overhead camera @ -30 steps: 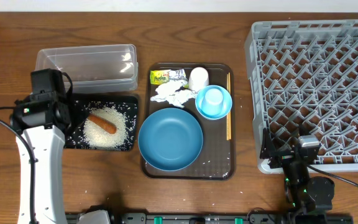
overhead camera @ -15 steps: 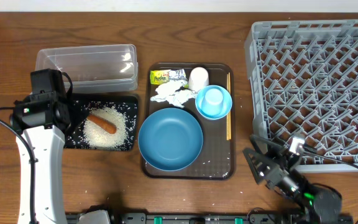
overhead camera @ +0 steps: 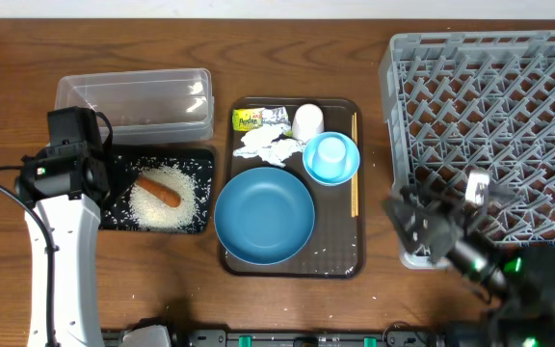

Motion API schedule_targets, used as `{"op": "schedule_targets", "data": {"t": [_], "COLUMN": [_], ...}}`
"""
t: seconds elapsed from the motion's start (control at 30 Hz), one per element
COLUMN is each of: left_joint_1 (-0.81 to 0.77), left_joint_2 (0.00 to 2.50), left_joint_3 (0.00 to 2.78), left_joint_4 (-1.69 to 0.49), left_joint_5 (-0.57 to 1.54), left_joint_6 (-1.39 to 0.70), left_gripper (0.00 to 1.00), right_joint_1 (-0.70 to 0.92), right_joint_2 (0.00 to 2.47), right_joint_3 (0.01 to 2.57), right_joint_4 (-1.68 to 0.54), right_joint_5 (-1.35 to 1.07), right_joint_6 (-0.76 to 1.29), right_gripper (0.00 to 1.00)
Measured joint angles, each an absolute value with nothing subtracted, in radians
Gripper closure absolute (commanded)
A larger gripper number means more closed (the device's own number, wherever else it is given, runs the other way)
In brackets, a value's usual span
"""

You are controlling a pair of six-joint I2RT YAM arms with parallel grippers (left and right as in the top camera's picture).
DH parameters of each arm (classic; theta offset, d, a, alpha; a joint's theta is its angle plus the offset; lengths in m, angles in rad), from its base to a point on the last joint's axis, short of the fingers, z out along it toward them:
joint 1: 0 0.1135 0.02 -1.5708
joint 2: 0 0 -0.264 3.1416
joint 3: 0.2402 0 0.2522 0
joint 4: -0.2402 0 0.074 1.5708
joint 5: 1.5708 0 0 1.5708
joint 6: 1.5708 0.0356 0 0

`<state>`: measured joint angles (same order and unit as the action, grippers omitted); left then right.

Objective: Sort waste into correct bins and load items into the dishwasher rack
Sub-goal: 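Reach the right gripper to the light-blue cup and grasp it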

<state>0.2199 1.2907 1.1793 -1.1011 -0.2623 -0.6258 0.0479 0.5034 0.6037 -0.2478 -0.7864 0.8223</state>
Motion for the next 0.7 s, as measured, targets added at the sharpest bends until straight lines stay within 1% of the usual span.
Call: {"op": "schedule_targets", "data": {"t": [0.13, 0.2, 0.23, 0.3, 0.4, 0.5, 0.6, 0.7], "left_joint_1": [0.220, 0.220, 0.220, 0.220, 0.220, 0.220, 0.220, 0.220], "left_joint_2": [1.291, 1.291, 1.291, 1.291, 1.291, 1.291, 1.291, 1.291], "left_joint_3": [1.179, 1.179, 1.179, 1.179, 1.179, 1.179, 1.179, 1.179], "left_joint_4": [-1.101, -1.102, -1.100, -1.100, -1.101, -1.101, -1.101, -1.100], "left_joint_5": [-0.262, -0.262, -0.262, -0.262, -0.262, -0.262, -0.262, -0.262], "left_joint_6": [-0.625, -0.626, -0.626, -0.626, -0.626, -0.626, -0.626, -0.626], "left_gripper": [0.02, 0.02, 0.02, 0.02, 0.02, 0.02, 0.02, 0.02], "right_joint_1": [0.089, 0.159, 0.219, 0.308, 0.440, 0.529, 0.580, 0.588], "right_joint_2": [0.787, 0.921, 1.007, 1.124, 1.306, 1.466, 1.594, 1.677], "right_joint_3": [0.895, 1.024, 1.103, 1.196, 1.316, 1.392, 1.420, 1.422], "right_joint_4": [-0.566, -0.713, -0.798, -0.883, -0.947, -0.927, -0.894, -0.890], "right_joint_5": [-0.725, -0.623, -0.526, -0.384, -0.181, -0.036, 0.082, 0.153], "right_joint_6": [0.585, 0.488, 0.452, 0.410, 0.369, 0.352, 0.348, 0.375], "right_gripper": [0.01, 0.01, 0.01, 0.01, 0.01, 0.01, 0.01, 0.01]}}
